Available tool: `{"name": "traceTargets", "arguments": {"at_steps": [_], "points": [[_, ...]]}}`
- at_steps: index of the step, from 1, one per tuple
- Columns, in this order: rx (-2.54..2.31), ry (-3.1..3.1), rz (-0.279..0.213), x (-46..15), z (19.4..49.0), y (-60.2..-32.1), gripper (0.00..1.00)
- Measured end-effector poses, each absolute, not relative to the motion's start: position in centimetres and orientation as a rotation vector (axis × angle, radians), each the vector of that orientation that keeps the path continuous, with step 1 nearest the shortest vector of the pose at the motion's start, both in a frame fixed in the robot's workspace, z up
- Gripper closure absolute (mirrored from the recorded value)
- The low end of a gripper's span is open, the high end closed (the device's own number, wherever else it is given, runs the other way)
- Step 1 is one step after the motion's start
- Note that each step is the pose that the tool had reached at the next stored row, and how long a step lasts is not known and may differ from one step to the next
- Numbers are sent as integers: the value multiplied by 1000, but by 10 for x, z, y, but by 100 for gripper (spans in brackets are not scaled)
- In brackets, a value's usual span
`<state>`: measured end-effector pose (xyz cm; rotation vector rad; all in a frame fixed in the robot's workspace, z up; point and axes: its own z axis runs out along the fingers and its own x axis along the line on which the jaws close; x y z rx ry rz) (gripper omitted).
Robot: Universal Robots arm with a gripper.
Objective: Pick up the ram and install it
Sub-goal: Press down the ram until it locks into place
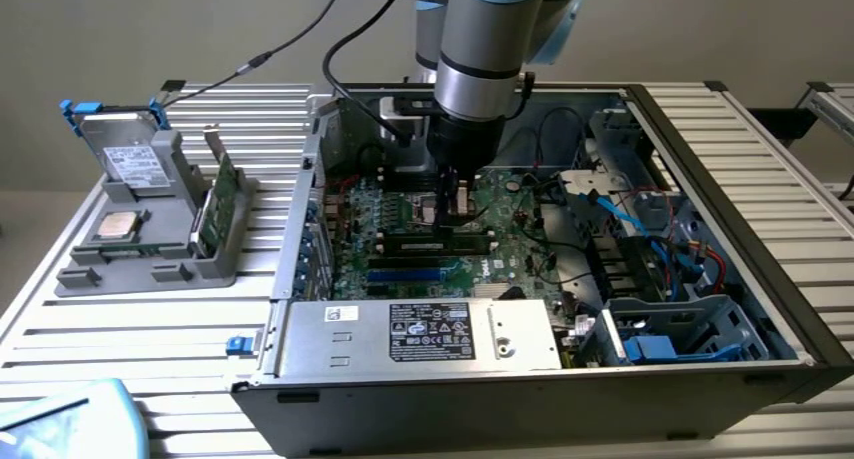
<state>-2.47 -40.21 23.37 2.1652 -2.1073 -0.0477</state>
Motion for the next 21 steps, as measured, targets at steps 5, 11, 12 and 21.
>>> {"name": "traceTargets", "arguments": {"at_steps": [5, 11, 12, 21], "points": [[2165, -2107, -48, -25, 234, -402, 89], [2165, -2107, -47, -23, 234, -402, 89], [2165, -2107, -48, -20, 234, -402, 89], [2164, -2106, -50, 10, 234, -402, 89]]}}
